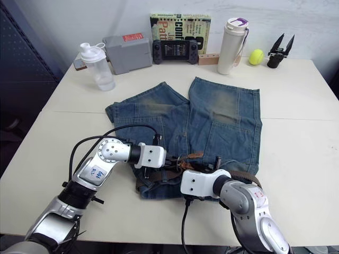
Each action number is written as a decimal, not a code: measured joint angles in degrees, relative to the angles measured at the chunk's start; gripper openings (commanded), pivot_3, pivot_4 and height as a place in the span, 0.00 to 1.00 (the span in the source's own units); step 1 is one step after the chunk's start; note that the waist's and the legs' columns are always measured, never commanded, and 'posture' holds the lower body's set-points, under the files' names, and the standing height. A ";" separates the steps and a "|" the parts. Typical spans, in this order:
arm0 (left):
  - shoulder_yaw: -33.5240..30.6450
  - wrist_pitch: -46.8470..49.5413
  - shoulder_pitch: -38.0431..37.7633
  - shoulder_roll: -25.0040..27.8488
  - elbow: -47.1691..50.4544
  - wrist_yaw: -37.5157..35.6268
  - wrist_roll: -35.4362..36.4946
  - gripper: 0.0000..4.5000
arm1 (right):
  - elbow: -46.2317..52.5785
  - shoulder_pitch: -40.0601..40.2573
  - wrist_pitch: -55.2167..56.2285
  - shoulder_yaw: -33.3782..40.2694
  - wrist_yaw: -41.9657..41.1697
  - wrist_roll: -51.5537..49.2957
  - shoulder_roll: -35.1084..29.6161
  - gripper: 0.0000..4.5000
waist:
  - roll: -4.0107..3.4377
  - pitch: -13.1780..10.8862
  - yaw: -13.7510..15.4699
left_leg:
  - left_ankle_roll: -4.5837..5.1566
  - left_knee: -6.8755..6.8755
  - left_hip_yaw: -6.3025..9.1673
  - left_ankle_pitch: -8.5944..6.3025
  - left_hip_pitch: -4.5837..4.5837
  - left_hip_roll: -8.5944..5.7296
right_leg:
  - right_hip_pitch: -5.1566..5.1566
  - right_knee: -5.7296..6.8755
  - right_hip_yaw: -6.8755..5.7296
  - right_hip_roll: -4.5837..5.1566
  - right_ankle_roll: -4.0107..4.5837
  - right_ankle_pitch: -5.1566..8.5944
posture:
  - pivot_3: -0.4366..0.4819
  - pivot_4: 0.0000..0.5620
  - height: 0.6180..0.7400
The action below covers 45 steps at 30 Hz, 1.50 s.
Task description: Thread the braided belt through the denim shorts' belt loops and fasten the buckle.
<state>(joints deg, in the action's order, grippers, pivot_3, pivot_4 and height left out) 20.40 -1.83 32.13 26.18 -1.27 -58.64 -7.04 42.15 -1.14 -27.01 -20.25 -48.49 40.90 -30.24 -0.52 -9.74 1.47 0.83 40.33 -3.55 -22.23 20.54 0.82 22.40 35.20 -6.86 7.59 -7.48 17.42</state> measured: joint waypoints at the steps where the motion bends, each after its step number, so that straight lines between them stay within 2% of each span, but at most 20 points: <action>1: 0.13 -0.01 0.01 -0.52 0.04 0.28 0.01 0.00 | 0.07 0.61 -1.05 0.00 -0.91 -0.15 0.09 0.55 | 0.00 0.00 0.05 | 0.00 0.00 0.00 0.00 0.00 -0.01 | 0.00 0.00 0.00 0.00 0.00 0.00 | 0.48 0.27 0.92; 3: 0.50 -0.14 0.02 -1.12 0.01 0.40 0.00 0.00 | 0.65 1.19 -2.83 0.36 -1.60 -0.76 0.61 0.75 | 0.00 0.00 0.05 | 0.00 0.00 0.00 0.00 0.00 0.00 | 0.00 -0.01 0.00 0.00 0.00 0.00 | 0.48 0.27 0.92; 6: 1.07 -0.68 0.10 -1.69 -0.41 0.43 0.00 0.00 | 6.22 2.85 -9.60 4.63 -5.89 -4.34 0.80 0.98 | 0.00 0.00 0.05 | 0.00 0.00 0.01 0.00 0.01 0.00 | -0.01 0.00 0.00 0.00 0.00 0.00 | 0.48 0.27 0.92; 13: 1.08 -0.86 0.11 -2.19 -1.06 0.50 0.00 0.00 | 9.96 -0.38 -22.73 12.23 -13.47 -13.53 0.12 0.98 | 0.00 0.00 0.07 | 0.01 0.03 0.03 0.00 0.01 -0.01 | -0.02 -0.01 0.00 0.01 0.00 0.00 | 0.48 0.27 0.92; 18: 1.23 -0.86 0.11 -2.36 -1.13 0.51 -0.01 0.00 | 10.06 -8.74 -29.59 22.32 -19.41 -23.37 -4.67 0.98 | 0.00 0.00 0.06 | 0.02 0.06 0.04 -0.01 0.01 -0.01 | -0.03 -0.02 0.00 0.01 0.00 0.00 | 0.48 0.27 0.92; 21: 1.44 -0.86 0.12 -2.45 -1.15 0.51 0.00 0.00 | 10.08 -12.08 -30.67 24.46 -19.20 -26.80 -6.77 0.98 | 0.00 0.00 0.05 | 0.02 0.06 0.05 -0.01 0.01 -0.01 | -0.02 0.01 -0.01 0.01 0.00 0.00 | 0.48 0.27 0.92; 30: 1.56 -0.82 0.16 -2.65 -1.15 0.54 -0.02 0.00 | 10.08 -14.25 -26.70 21.74 -14.32 -33.37 -11.84 0.98 | 0.00 0.00 0.06 | 0.02 0.07 0.03 -0.01 0.01 -0.02 | -0.02 0.01 0.00 0.03 0.00 0.00 | 0.48 0.27 0.92; 39: 1.86 -0.47 0.43 -2.81 -1.06 0.60 -0.05 0.00 | 9.35 -14.18 -16.56 9.94 -5.64 -29.40 -16.67 0.98 | 0.01 0.00 0.05 | 0.02 0.07 0.04 -0.01 0.03 -0.02 | -0.02 -0.01 -0.01 0.05 0.00 0.00 | 0.48 0.27 0.92; 44: 2.06 0.01 0.60 -2.82 -0.98 0.74 -0.05 0.00 | 8.87 -14.17 -14.28 9.03 -3.35 -28.56 -17.37 0.98 | 0.01 0.00 0.05 | 0.02 0.07 0.04 -0.01 0.04 -0.02 | -0.02 -0.02 -0.02 0.05 0.00 0.00 | 0.48 0.27 0.92; 45: 2.07 0.07 0.60 -2.81 -0.95 0.80 -0.05 0.00 | 8.77 -14.17 -14.17 8.98 -3.14 -28.56 -17.38 0.93 | 0.01 -0.01 0.05 | 0.02 0.07 0.04 -0.01 0.04 -0.02 | -0.02 -0.02 -0.02 0.05 0.00 0.00 | 0.48 0.27 0.92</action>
<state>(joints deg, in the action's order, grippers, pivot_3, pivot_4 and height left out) 22.47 -1.76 32.74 23.37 -2.22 -57.84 -7.09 50.92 -15.31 -41.17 -11.27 -51.63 12.34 -47.62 -0.52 -9.75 1.51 0.85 40.40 -3.52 -22.24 20.58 0.81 22.38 35.18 -6.88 7.64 -7.49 17.41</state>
